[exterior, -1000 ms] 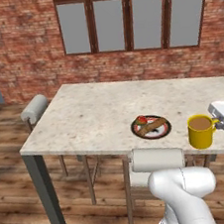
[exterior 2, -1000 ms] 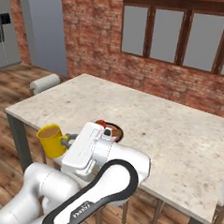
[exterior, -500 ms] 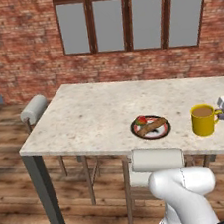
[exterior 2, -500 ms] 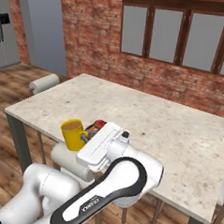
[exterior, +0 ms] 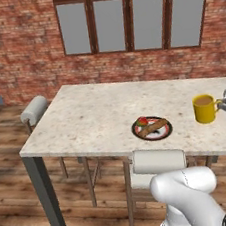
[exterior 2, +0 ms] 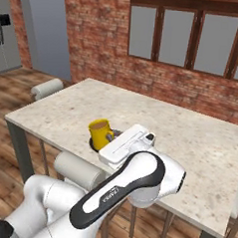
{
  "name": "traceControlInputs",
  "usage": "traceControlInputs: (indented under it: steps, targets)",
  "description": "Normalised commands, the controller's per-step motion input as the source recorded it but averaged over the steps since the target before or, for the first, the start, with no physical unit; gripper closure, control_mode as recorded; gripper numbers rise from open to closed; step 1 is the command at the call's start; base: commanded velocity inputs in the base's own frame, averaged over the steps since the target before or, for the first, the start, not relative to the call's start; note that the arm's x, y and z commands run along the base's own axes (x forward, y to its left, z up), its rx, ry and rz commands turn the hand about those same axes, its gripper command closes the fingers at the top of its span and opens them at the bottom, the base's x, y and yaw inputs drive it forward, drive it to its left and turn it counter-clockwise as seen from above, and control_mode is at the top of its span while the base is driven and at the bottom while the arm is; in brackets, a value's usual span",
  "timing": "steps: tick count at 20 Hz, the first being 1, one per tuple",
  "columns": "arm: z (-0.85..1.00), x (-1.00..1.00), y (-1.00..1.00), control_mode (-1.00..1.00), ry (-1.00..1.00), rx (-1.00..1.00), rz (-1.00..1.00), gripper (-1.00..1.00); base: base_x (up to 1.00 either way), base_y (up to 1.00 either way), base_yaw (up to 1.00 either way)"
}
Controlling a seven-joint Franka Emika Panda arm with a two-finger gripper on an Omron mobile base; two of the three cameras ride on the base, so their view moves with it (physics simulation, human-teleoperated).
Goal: Pick up the brewed coffee from the coffee machine and place it next to the breakfast plate on the dining counter.
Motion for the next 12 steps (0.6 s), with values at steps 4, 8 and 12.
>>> traceControlInputs:
  steps: [4,8,12]
  targets:
    - [0.0,0.46,-0.03,-1.0,0.0,-0.18,-0.13,1.0,0.0,0.0,0.0]
    - [-0.02,0.5,-0.11,-1.0,0.0,-0.06,-0.1,1.0,0.0,0.0,0.0]
    - [-0.27,0.49,-0.21,-1.0,-0.03,0.02,-0.05,1.0,0.0,0.0,0.0]
